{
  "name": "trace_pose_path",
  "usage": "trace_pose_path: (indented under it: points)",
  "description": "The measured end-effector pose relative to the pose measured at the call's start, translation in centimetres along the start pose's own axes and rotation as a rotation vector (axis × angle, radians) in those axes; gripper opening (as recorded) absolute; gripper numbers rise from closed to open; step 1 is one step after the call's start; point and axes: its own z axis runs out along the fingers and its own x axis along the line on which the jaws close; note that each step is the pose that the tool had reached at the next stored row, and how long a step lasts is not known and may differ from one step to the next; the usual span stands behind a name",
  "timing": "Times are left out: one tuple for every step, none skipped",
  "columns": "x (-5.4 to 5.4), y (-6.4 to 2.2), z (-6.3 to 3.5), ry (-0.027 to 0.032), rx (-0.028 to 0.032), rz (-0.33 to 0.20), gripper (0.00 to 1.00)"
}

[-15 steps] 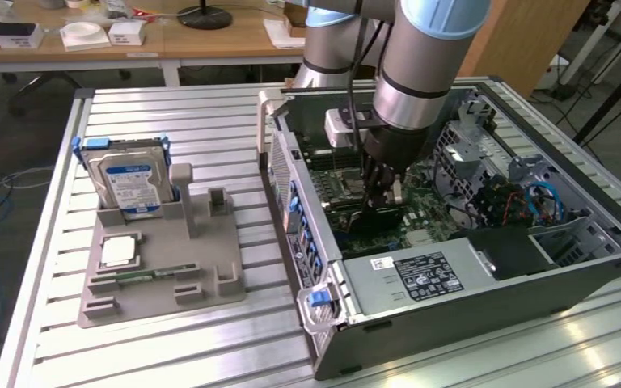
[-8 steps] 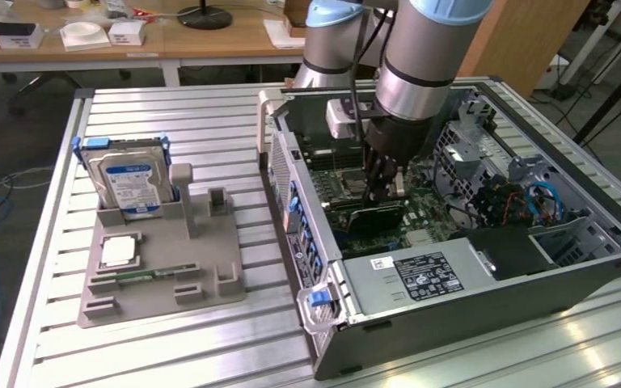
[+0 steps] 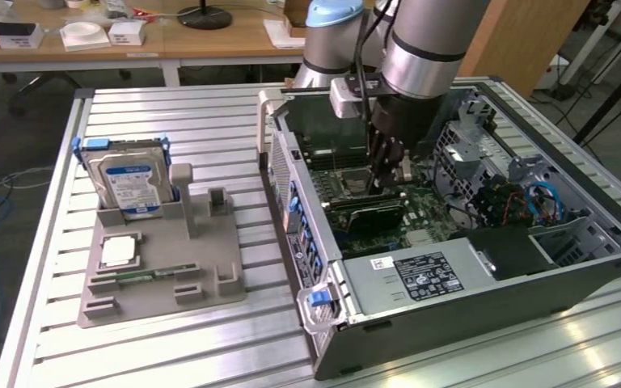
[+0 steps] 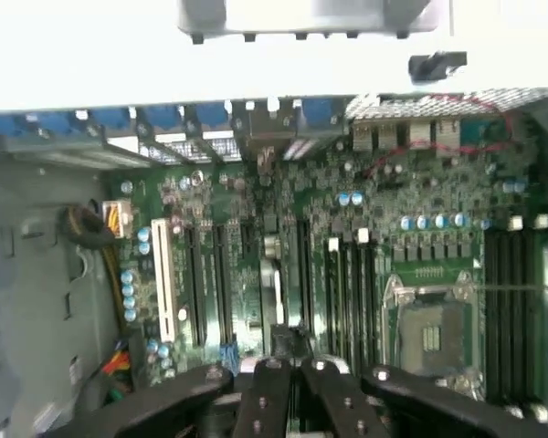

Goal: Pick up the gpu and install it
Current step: 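Press down on the gpu until it lock into place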

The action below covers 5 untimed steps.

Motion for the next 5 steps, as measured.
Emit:
trace_pose_path:
  points:
    - [0.0, 0.0, 0.0, -0.0002, 0.0, 0.0, 0.11]
    - [0.0, 0.0, 0.0, -0.0004, -0.0001, 0.0, 0.11]
    - [0.0, 0.0, -0.01, -0.0007, -0.0001, 0.0, 0.11]
    - [0.0, 0.0, -0.01, -0.0008, -0.0001, 0.0, 0.11]
    - [0.0, 0.0, -0.01, -0.0009, -0.0001, 0.0, 0.11]
